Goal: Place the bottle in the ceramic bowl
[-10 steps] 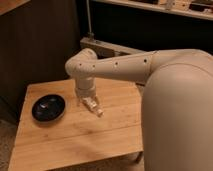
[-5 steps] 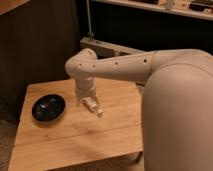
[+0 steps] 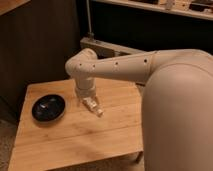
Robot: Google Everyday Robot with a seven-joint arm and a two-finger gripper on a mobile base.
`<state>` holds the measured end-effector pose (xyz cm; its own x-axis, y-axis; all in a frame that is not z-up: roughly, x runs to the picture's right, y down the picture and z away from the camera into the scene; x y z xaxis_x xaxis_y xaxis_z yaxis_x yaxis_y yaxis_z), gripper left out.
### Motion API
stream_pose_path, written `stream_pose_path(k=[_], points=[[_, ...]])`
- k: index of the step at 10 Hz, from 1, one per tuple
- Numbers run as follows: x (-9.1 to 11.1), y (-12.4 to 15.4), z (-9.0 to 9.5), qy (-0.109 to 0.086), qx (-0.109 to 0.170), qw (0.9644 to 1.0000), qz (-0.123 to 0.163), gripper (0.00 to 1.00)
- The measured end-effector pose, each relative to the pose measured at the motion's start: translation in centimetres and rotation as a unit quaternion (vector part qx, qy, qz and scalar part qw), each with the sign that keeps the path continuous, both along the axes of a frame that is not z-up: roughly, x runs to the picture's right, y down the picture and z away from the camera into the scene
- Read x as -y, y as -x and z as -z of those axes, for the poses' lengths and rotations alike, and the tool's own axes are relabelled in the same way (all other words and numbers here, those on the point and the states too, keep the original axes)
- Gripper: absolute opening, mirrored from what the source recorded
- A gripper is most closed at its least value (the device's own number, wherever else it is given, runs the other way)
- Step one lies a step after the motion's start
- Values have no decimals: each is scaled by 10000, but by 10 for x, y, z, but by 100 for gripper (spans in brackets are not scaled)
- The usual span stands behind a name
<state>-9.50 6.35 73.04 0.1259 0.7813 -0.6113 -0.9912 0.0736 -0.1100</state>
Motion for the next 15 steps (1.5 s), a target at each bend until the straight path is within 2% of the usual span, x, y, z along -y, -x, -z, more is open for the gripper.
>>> stream_pose_path(k=[3,4,6,7,9,12,14,15], points=[[0,1,-1,-23,80,10000,35,65],[4,-1,-5,-122,341,9991,215,65],[13,-7,-15,-287,864,9927,796,65],[16,-6,-20,-349,1146,9874,1039,65],[22,-10,-28,-441,1356,9820,1242,65],[23,-7,-47,-587,1522,9767,1391,65],[21,-11,-67,-829,1532,9725,1545,65],[20,-10,-77,-947,1435,9709,1670,65]])
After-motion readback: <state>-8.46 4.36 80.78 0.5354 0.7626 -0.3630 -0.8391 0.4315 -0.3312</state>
